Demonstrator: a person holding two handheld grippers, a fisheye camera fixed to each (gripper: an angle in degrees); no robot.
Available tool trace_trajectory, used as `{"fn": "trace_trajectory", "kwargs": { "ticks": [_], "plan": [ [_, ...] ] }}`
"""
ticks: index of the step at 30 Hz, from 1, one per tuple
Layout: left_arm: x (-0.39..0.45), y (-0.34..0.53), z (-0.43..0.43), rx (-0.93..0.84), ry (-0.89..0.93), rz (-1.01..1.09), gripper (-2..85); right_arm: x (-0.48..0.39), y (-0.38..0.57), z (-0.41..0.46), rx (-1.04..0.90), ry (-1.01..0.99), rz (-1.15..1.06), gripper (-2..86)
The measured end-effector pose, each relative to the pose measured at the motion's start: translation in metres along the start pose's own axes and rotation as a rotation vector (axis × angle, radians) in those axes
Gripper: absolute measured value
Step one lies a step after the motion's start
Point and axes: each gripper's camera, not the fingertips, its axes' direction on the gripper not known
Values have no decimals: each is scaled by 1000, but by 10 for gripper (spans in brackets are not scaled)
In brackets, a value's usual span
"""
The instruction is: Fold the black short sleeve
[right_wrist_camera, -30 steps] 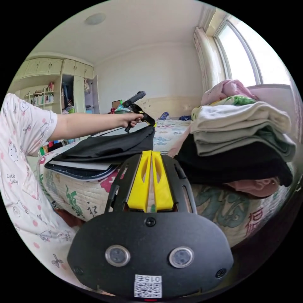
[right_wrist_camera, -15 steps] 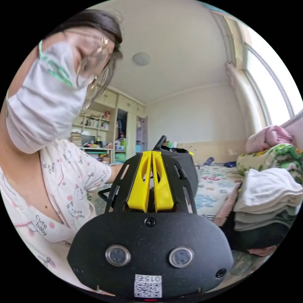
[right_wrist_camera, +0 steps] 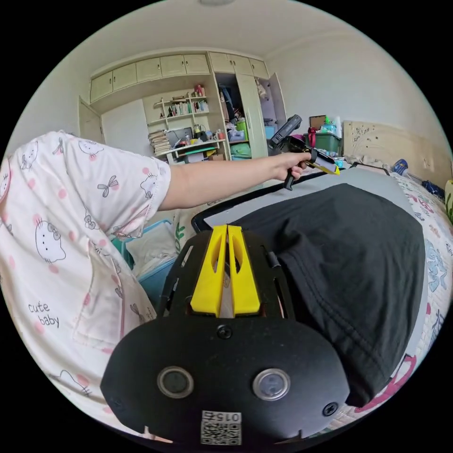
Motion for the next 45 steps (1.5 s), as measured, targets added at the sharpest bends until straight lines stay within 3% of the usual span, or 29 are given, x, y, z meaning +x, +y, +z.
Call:
{"fn": "trace_trajectory", "kwargs": {
  "ticks": [4,7,11,16,21,25,28,34,38,45],
  "plan": [
    [28,-14,-2,10,112,-31,130,-18,-6,4,-24,-89,-125,21],
    [67,-30,29,-108,184,-2,142,-34,-8,-11,-38,-173,-222,69],
    [134,-49,43,-218,89,74,141,-38,3,-67,41,78,-200,75],
    [245,-48,-26,-128,65,336,115,-29,27,-101,-25,358,-120,83],
    [386,32,-127,-7,80,604,121,-33,48,-108,-32,526,-106,82],
    [496,159,-168,-2,47,893,93,-34,60,-110,-68,533,-95,82],
    [521,201,-159,-64,2,838,79,-32,63,-109,-71,495,-84,82],
    [544,196,-142,-119,-41,713,81,-32,57,-105,-70,485,-126,77],
    [566,168,-127,-176,-32,740,65,-30,49,-97,-117,530,-154,6],
    [578,150,-138,-97,-12,727,27,-21,53,-113,-93,506,-78,-8]
  ]
}}
